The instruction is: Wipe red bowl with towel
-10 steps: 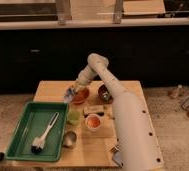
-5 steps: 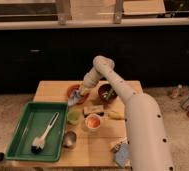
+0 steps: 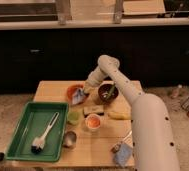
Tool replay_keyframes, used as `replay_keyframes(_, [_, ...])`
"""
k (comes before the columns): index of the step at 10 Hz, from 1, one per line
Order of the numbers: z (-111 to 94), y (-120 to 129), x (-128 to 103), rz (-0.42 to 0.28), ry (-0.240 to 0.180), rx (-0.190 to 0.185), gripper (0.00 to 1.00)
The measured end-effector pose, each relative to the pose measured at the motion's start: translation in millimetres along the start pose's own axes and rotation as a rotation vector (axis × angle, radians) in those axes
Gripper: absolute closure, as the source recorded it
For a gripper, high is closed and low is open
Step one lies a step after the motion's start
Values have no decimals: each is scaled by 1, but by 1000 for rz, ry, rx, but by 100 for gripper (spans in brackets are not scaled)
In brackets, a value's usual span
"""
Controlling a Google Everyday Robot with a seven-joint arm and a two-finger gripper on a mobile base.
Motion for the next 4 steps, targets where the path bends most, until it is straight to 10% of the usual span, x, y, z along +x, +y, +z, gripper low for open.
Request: replay_keyframes(4, [1, -21, -2, -17, -38, 48, 96])
